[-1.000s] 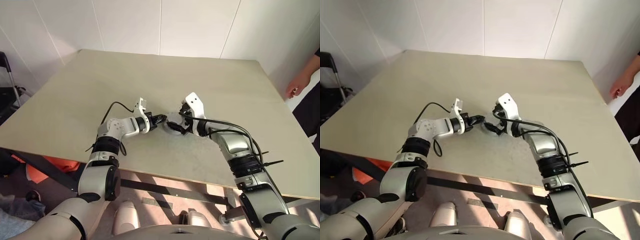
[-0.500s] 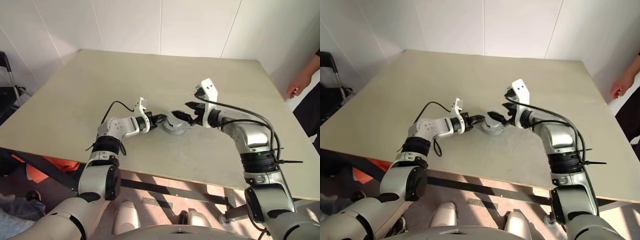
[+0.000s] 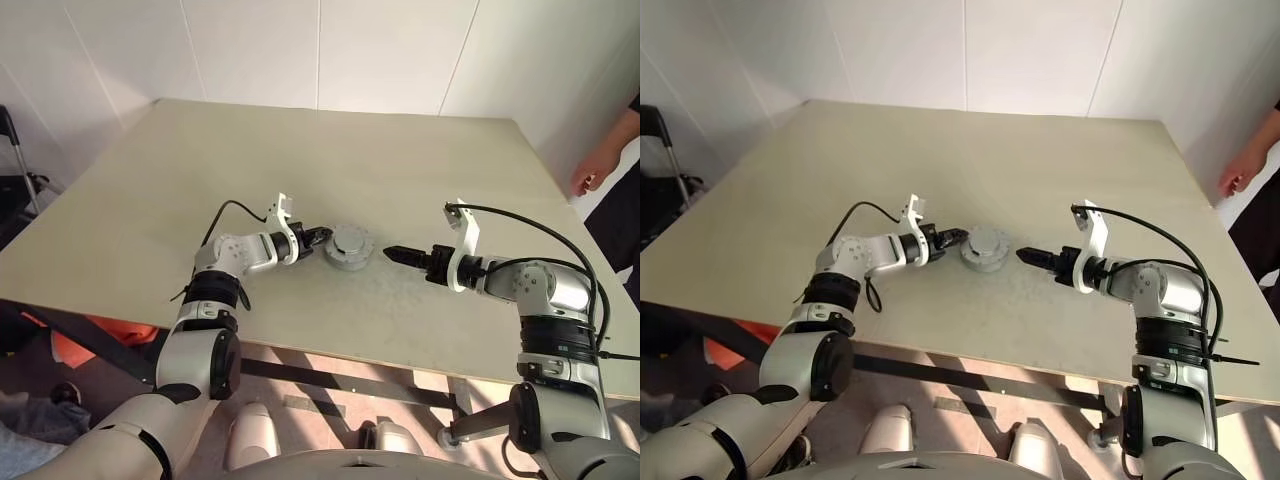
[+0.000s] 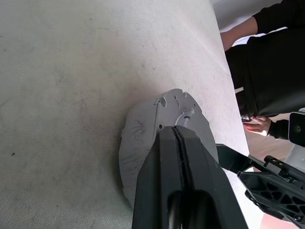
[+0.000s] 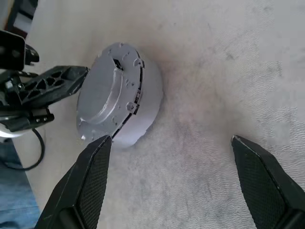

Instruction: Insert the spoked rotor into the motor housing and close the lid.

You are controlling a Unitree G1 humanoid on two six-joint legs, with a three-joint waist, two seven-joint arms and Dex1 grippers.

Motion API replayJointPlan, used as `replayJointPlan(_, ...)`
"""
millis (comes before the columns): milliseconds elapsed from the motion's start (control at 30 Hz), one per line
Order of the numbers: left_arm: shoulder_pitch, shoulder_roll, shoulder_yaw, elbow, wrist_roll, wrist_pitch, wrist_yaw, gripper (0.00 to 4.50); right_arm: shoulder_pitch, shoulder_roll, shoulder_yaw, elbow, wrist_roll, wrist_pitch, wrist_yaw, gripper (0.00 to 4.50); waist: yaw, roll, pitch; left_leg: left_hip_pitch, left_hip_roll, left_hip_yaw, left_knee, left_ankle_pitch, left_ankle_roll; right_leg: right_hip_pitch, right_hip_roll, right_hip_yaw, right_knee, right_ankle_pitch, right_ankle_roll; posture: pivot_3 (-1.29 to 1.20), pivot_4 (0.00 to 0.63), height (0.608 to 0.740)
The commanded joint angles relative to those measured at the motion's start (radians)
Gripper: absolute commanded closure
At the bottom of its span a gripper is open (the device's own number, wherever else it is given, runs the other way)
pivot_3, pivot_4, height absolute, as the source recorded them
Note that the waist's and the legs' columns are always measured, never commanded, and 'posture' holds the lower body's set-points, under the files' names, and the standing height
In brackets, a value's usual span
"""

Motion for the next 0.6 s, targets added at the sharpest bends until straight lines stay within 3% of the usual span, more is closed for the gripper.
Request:
replayJointPlan(33, -0.020, 0.005, -0.007, -0.018, 0.003, 0.001, -0.011, 4.50, -0.051, 0.078, -0.076, 0.034, 0.064, 0.086, -0.064, 0.01, -0.002, 0.000, 0.000, 0.000, 0.000, 0.000, 0.000, 0.000, 0.000, 0.000, 0.000, 0.000, 0.000, 0.000, 0.000, 0.00, 0.000, 0.740)
replayJointPlan(300, -0.021, 0.010, -0.007, -0.018, 0.007, -0.003, -0.011, 4.50, -0.123, 0.213, -0.152, 0.100, 0.072, 0.055, -0.189, 0.01, -0.001, 0.000, 0.000, 0.000, 0.000, 0.000, -0.001, 0.001, -0.002, -0.001, 0.000, 0.000, 0.001, 0.000, 0.000, 0.00, 0.000, 0.740)
replayJointPlan(600, -0.031, 0.012, -0.012, -0.007, 0.019, -0.010, -0.015, 4.50, -0.182, 0.333, -0.145, 0.169, 0.097, 0.005, -0.215, 0.01, -0.004, 0.000, 0.000, 0.000, 0.000, 0.000, -0.004, 0.003, -0.005, -0.003, 0.000, 0.000, 0.001, 0.000, 0.000, 0.00, 0.000, 0.740)
